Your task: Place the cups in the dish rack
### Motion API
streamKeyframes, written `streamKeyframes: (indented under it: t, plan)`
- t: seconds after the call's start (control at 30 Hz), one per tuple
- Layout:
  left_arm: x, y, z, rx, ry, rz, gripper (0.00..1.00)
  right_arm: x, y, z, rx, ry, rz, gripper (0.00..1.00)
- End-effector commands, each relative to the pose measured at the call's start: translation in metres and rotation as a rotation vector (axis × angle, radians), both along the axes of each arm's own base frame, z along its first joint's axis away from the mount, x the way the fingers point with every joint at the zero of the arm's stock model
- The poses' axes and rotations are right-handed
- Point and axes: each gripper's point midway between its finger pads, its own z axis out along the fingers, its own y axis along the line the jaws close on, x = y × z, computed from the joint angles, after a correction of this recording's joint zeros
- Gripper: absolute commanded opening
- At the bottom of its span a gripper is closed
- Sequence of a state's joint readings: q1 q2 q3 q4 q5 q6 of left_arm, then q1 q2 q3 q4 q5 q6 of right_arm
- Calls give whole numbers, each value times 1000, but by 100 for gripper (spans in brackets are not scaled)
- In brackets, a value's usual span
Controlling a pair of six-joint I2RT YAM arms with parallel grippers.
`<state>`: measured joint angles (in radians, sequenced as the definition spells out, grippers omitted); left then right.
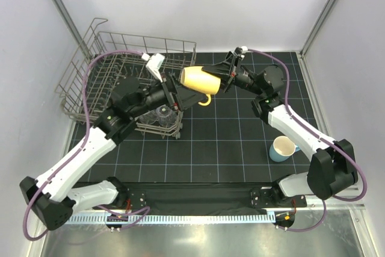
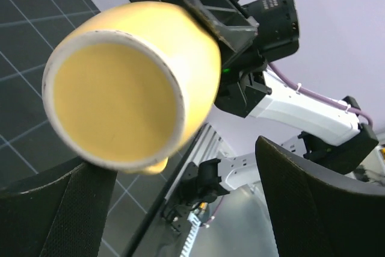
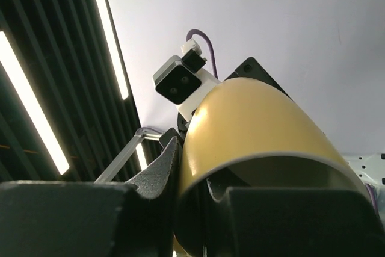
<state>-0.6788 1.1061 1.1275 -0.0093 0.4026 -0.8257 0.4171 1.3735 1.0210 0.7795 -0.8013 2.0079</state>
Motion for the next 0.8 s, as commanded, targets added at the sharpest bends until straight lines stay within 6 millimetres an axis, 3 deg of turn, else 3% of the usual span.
streamKeyframes:
  t: [0.0, 0.33, 0.4, 0.43, 0.57, 0.77]
  plan:
    - [-8, 17, 34, 7, -148, 37, 90, -21, -10, 35, 114, 7, 68, 4]
    - [-3, 1, 28, -17, -127, -21, 87, -22, -22, 66, 245, 27, 76, 4]
    - [1, -5, 25, -14, -122, -32, 80, -20, -22, 67, 248, 29, 73, 4]
    - [2, -6, 27, -19, -125, -38, 72, -20, -22, 68, 250, 29, 72, 4]
    - [3, -17, 28, -48, -119, -77, 58, -19, -20, 66, 259, 42, 77, 4]
    - [7, -25, 25, -52, -113, -101, 50, -20, -17, 67, 280, 56, 89, 4]
